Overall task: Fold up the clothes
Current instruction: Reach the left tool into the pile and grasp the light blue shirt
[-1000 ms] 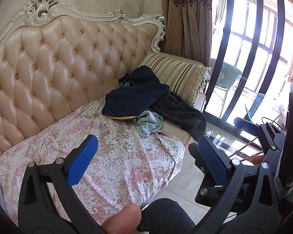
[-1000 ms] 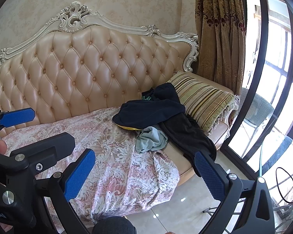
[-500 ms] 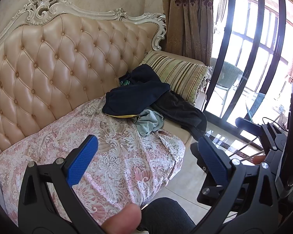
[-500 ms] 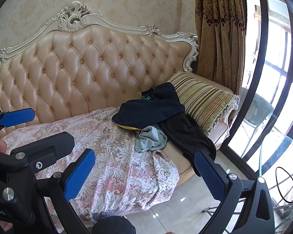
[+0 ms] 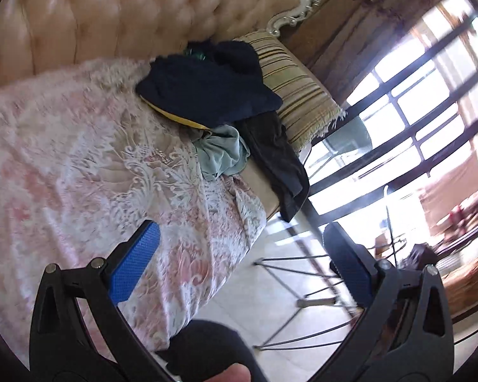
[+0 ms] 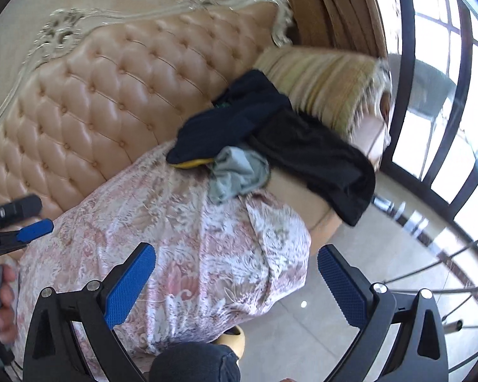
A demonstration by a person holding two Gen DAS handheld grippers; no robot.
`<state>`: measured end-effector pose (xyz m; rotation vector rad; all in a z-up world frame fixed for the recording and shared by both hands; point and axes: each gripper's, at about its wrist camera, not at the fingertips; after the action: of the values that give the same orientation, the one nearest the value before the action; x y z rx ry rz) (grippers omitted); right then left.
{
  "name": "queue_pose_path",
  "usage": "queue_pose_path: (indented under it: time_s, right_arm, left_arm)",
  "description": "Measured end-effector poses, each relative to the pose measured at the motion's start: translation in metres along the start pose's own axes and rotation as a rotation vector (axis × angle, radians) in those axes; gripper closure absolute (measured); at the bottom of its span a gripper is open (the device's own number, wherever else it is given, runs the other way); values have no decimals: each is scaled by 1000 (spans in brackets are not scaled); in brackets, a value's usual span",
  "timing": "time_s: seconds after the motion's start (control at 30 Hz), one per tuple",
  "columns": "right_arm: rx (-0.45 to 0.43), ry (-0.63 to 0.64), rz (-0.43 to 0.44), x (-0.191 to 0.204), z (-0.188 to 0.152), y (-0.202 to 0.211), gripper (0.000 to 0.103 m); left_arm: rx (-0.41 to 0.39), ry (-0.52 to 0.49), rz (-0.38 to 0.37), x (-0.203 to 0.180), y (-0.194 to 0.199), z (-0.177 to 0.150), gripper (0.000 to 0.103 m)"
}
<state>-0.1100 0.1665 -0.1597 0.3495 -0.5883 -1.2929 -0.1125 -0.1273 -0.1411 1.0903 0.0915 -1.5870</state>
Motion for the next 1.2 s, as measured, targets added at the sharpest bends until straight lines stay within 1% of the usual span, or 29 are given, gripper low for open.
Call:
queue_pose_path:
  time_s: [0.03, 0.1, 0.17, 0.23, 0.27, 0.37, 0.47, 0.53, 0.6, 0.7, 0.73, 0.77, 0.8, 0.83, 0.87, 0.9, 0.97, 1.07, 1.13, 1.2]
  right_arm:
    - [15, -26, 9, -8, -5, -12, 0]
    - [40, -70, 30, -21, -10, -33, 0]
    - [68, -105, 35, -32, -14, -58, 0]
    - [80, -116, 41, -36, -15, -75, 0]
    - [80, -119, 43, -39, -16, -84, 0]
    - [79, -120, 52, -49, -20, -99, 0]
    - [77, -100, 56, -57, -23, -108, 0]
    - [72, -87, 49, -64, -25, -114, 0]
    - [59, -98, 39, -74, -24, -120, 0]
    - [38, -133, 16, -90, -21, -131, 0]
    - [33, -140, 1, -95, -19, -136, 0]
    - [24, -138, -11, -99, -16, -140, 0]
    - [13, -133, -23, -103, -11, -145, 0]
    - [2, -129, -35, -107, -7, -150, 0]
    - [-7, -126, -48, -111, -3, -154, 0]
    - [-22, -125, -61, -116, 2, -159, 0]
    - [-58, -99, -112, -126, 14, -170, 0]
    - [-105, -35, -205, -138, 33, -189, 0]
    - [-118, 40, -270, -141, 44, -206, 0]
    - [-133, 66, -266, -141, 50, -214, 0]
  left_arm:
    - [9, 51, -19, 13, -13, 7, 0]
    - [26, 204, -75, 43, -46, 26, 0]
    - [30, 302, -73, 64, -81, 46, 0]
    - [32, 365, -63, 84, -119, 62, 0]
    - [32, 404, -44, 94, -135, 66, 0]
    - [41, 536, -27, 126, -184, 71, 1]
    - [45, 599, -14, 138, -219, 71, 2]
    - [58, 583, -51, 129, -234, 69, 2]
    - [81, 551, -101, 112, -249, 68, 2]
    - [149, 478, -179, 72, -269, 60, 2]
    - [167, 441, -211, 57, -272, 56, 4]
    - [193, 386, -213, 43, -276, 52, 7]
    - [219, 329, -212, 28, -281, 47, 13]
    - [244, 272, -212, 14, -285, 42, 17]
    - [264, 191, -174, 1, -290, 38, 19]
    - [277, 110, -124, -11, -295, 34, 24]
    - [276, 22, -84, -25, -300, 29, 25]
    - [268, 10, -4, -27, -307, 27, 25]
    - [246, -15, 19, -30, -307, 28, 25]
    - [219, -137, 104, -39, -310, 27, 25]
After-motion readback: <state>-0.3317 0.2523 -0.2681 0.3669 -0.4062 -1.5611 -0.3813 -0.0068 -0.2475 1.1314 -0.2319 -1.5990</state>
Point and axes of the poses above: each gripper's, at about its wrist camera, not at the fingertips, and y roughly against the way its jaws point, x to its left, z to its top, and after that the axes turned 15 degrees about -x, right-handed
